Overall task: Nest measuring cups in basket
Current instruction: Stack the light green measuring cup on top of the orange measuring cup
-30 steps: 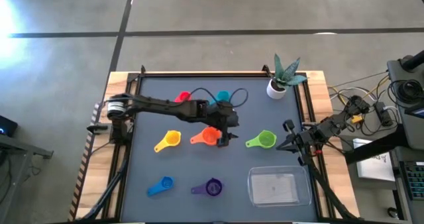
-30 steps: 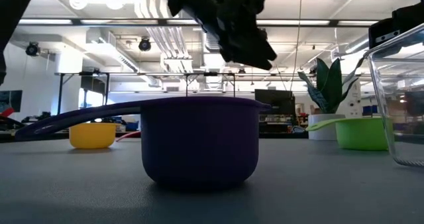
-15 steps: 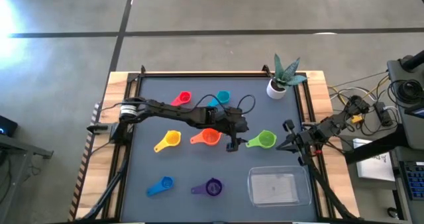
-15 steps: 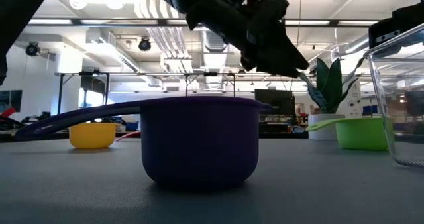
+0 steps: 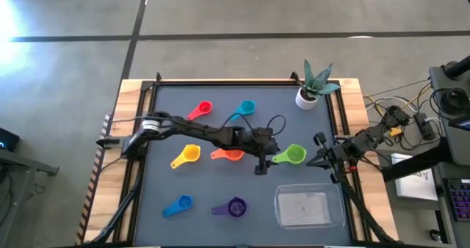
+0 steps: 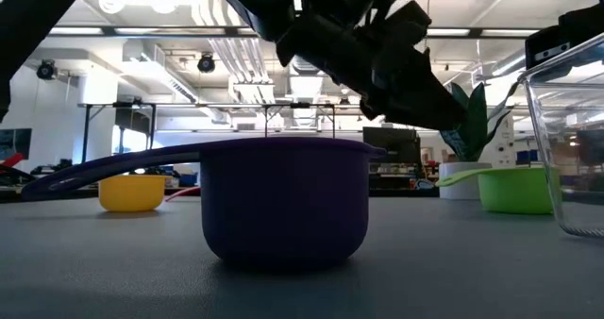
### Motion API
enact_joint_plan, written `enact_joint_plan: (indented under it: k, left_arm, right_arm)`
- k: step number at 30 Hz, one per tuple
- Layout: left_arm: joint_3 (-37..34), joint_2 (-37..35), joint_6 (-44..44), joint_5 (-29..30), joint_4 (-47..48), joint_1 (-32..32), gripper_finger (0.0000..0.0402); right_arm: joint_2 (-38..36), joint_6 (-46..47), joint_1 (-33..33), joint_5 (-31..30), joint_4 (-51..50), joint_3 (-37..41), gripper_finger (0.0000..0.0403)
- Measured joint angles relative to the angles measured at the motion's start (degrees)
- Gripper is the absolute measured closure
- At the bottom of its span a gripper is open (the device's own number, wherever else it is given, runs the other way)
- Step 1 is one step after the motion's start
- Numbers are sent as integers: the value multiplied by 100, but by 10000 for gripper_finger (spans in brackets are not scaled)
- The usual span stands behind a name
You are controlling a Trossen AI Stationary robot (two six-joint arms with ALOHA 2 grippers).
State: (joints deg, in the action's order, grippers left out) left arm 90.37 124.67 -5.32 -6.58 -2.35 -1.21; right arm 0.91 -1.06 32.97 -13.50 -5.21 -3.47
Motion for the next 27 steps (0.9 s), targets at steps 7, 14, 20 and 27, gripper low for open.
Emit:
enact_joint_plan:
  k: [7,14,20,27]
  left_arm:
    - [176,405,153,127,44,2,112]
    - [986,968,153,474,685,0,58]
    - [2037,1515,194,607,1943,2,54]
    - [3160,2066,323,608,3042,-2,106]
  right_arm:
    - [0,0,1,-1,-1,1,394]
    - [0,0,1,1,-2,1,394]
    - [0,0,0,1,-1,0,394]
    - [0,0,1,1,0,-1,394]
